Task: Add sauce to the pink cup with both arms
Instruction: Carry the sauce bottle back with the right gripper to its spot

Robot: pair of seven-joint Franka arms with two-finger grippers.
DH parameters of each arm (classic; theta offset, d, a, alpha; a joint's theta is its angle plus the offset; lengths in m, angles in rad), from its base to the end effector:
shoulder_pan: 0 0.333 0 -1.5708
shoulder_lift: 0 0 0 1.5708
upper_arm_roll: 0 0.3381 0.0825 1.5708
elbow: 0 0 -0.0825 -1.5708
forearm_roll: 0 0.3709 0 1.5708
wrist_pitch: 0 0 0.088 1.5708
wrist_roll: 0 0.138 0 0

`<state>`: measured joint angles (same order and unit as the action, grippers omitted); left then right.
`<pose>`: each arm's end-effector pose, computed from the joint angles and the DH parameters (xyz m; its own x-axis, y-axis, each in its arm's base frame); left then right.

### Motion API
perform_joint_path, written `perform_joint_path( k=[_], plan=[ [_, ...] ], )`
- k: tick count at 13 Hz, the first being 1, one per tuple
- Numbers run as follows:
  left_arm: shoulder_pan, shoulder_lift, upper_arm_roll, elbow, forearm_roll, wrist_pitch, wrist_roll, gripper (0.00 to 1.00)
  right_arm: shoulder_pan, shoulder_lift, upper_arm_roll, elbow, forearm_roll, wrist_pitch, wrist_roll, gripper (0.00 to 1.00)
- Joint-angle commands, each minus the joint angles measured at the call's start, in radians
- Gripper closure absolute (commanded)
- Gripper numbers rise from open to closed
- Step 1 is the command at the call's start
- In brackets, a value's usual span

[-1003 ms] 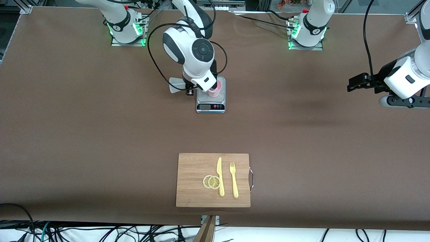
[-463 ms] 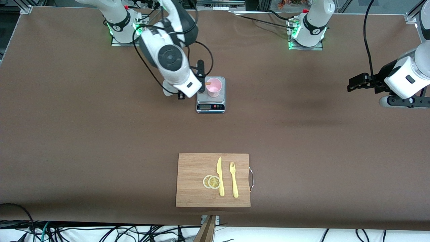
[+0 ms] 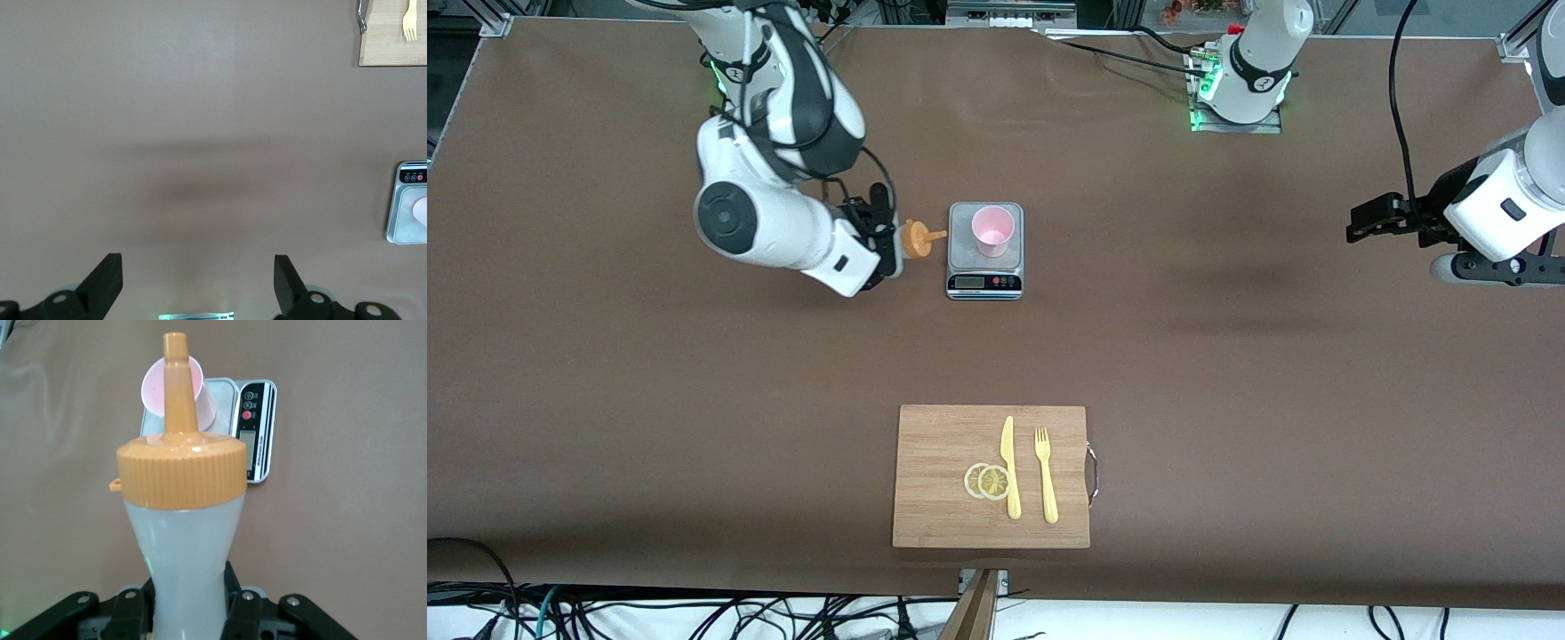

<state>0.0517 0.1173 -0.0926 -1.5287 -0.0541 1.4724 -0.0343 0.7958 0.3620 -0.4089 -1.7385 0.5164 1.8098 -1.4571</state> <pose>0.5596 -0.0280 0.5630 0.9846 -0.0126 -0.1741 -0.0024 -0.9983 0.0588 0.5347 0.2998 0.3676 -0.0433 0.9608 0.2737 0.9450 0.1283 -0.3008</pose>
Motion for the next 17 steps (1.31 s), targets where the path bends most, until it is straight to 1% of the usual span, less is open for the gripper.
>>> perform_joint_path(
  k=[1,4,5,7,11,12,14,17],
  plan=[
    [0.004,-0.004,-0.004,0.005,0.014,-0.004,0.02,0.0,-0.061,-0.014,-0.011,-0.027,0.097,-0.036,-0.138,0.68],
    [0.004,-0.004,-0.004,0.005,0.013,-0.004,0.019,0.0,-0.167,0.03,-0.011,-0.029,0.195,-0.078,-0.26,0.67],
    [0.004,-0.004,-0.004,0.005,0.013,-0.004,0.019,0.0,-0.205,0.055,-0.011,-0.029,0.25,-0.105,-0.331,0.67],
    [0.004,-0.004,-0.002,0.005,0.013,-0.004,0.017,0.0,-0.286,0.109,-0.011,-0.027,0.359,-0.182,-0.46,0.67],
    [0.002,-0.004,-0.002,0.005,0.013,-0.004,0.017,0.0,-0.435,0.225,-0.008,-0.018,0.489,-0.335,-0.722,0.67],
    [0.002,-0.004,-0.004,0.007,0.013,-0.004,0.017,0.0,-0.457,0.25,-0.008,-0.018,0.517,-0.368,-0.783,0.67],
    [0.002,-0.004,-0.004,0.007,0.013,-0.004,0.017,0.0,-0.515,0.303,-0.005,-0.009,0.543,-0.398,-0.906,0.67],
    [0.002,-0.004,-0.004,0.005,0.013,-0.004,0.017,0.0,-0.601,0.429,-0.002,0.069,0.596,-0.516,-1.048,0.67]
  ],
)
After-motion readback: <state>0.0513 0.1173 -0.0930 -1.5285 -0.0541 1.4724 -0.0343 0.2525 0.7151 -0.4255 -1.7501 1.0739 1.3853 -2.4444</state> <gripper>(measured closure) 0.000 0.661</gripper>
